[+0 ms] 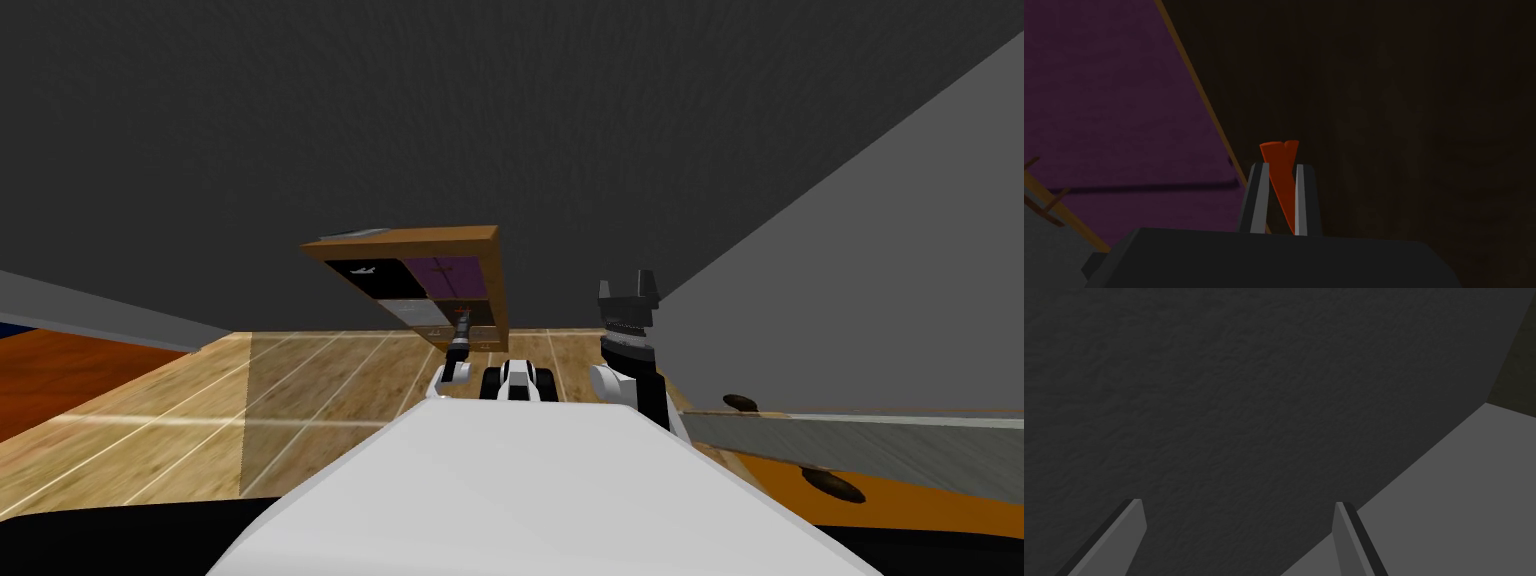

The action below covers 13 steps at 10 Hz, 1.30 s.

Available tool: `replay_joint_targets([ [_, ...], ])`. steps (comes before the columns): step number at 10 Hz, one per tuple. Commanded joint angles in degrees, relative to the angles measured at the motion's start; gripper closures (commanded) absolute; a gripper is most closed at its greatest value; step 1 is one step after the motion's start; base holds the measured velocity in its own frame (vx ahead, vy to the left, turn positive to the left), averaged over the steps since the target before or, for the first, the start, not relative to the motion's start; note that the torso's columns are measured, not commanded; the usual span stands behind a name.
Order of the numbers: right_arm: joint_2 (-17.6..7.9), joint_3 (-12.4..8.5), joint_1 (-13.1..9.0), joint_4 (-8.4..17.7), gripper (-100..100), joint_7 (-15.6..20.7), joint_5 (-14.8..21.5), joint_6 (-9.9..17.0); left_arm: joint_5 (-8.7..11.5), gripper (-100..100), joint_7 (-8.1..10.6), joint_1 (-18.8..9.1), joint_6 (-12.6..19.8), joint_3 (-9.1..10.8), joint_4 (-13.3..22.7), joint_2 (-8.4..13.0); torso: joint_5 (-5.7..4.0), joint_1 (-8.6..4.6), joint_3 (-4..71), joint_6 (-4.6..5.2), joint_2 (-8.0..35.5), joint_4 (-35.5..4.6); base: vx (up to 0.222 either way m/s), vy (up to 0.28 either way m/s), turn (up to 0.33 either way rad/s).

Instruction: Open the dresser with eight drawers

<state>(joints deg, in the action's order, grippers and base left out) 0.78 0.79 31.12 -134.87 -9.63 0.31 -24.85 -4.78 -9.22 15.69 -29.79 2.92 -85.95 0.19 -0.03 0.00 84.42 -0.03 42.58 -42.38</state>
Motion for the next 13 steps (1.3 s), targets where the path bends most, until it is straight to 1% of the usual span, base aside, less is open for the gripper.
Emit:
replay_joint_targets([
  [1,0.0,0.0,0.0,0.0,0,0.0,0.0,0.0,-0.1,100,0.23,0.7,1.0,-0.36,-1.9,0.2,-0.02,-0.03,-0.1,-0.01,0.1,-0.1,-0.177,0.000,0.004],
  [2,0.0,0.0,0.0,0.0,0,0.0,0.0,0.0,-0.1,100,0.33,1.0,1.4,-0.51,-2.6,0.2,-0.06,-0.04,0.0,-0.03,0.1,-0.1,-0.166,-0.012,0.006],
  [3,0.0,0.0,0.0,0.0,0,0.0,0.0,0.0,-0.1,100,0.24,1.1,1.4,-0.51,-1.9,0.1,-0.13,-0.12,0.0,-0.03,0.0,-0.2,-0.074,-0.009,0.001],
  [4,0.0,0.0,0.0,0.0,0,0.0,0.0,0.0,-0.2,100,0.38,1.8,1.6,-0.81,-2.6,0.2,-0.14,-0.13,0.2,0.00,-0.3,-0.1,-0.121,-0.015,0.016],
  [7,0.0,0.0,0.0,0.0,0,0.0,0.0,0.0,-0.2,100,0.58,2.8,1.4,-1.23,-4.0,0.3,-0.04,-0.01,0.0,0.02,-0.1,-0.1,-0.183,0.003,0.007],
  [8,0.0,0.0,0.0,0.0,0,0.0,0.0,0.0,-0.3,-100,0.73,3.1,4.0,-1.29,-6.3,0.4,-0.08,-0.10,0.0,-0.03,0.0,-0.1,-0.110,-0.009,-0.015],
  [10,0.0,0.0,0.0,0.0,0,0.0,0.0,0.0,-0.3,-100,0.92,3.5,6.5,-1.42,-9.1,0.4,0.01,0.00,0.4,0.02,-0.7,0.2,0.006,0.008,-0.022],
  [13,0.0,0.0,0.0,0.0,0,0.0,0.0,0.0,-0.3,-100,1.20,4.2,10.2,-1.61,-13.4,0.5,0.02,0.00,0.2,0.03,-0.3,0.1,0.011,0.003,-0.015],
])
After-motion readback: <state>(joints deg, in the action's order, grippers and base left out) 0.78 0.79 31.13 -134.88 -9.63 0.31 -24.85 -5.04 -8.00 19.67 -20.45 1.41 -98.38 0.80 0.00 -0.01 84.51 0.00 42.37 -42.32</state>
